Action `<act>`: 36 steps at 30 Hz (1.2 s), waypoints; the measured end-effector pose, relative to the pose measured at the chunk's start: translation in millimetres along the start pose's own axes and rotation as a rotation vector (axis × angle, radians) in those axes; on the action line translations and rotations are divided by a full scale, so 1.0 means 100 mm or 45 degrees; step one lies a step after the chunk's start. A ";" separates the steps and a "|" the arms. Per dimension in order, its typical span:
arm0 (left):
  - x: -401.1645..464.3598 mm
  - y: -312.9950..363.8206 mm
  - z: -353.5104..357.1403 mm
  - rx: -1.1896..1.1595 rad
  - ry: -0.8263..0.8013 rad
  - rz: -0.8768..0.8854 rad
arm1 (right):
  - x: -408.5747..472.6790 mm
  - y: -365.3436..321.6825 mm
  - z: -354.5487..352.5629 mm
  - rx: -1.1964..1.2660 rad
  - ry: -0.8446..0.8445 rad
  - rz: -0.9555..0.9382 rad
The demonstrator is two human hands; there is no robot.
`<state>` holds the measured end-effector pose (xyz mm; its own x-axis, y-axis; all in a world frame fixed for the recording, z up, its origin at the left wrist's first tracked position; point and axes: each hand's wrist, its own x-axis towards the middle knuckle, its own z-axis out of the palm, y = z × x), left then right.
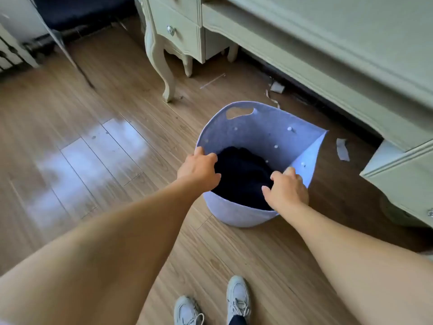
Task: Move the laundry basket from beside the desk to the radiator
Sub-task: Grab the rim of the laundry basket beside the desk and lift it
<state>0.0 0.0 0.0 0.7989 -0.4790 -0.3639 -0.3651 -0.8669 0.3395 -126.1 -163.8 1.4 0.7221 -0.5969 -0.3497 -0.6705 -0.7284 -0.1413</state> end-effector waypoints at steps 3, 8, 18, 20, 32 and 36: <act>0.10 -0.05 0.18 0.017 -0.076 -0.157 | 0.05 0.08 0.20 -0.112 0.159 0.231; 0.30 -0.10 0.50 -0.086 -0.007 -0.316 | 0.24 0.25 0.46 0.298 -0.023 0.556; 0.60 -0.34 0.40 -0.191 0.016 -0.391 | 0.55 -0.22 0.41 0.688 -0.156 0.627; 0.63 -0.44 0.30 -0.192 0.002 -0.372 | 0.58 -0.30 0.36 0.654 -0.170 0.605; 1.02 -1.66 -0.66 -0.239 0.061 -0.427 | 0.67 -1.56 0.20 0.603 -0.064 0.394; 1.12 -2.42 -1.07 -0.234 0.042 -0.398 | 0.68 -2.36 0.38 0.666 -0.063 0.383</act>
<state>228.9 171.6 -30.1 0.8744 -0.1871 -0.4477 -0.0111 -0.9301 0.3672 74.3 -19.5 -24.5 0.4872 -0.7254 -0.4863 -0.8480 -0.2601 -0.4617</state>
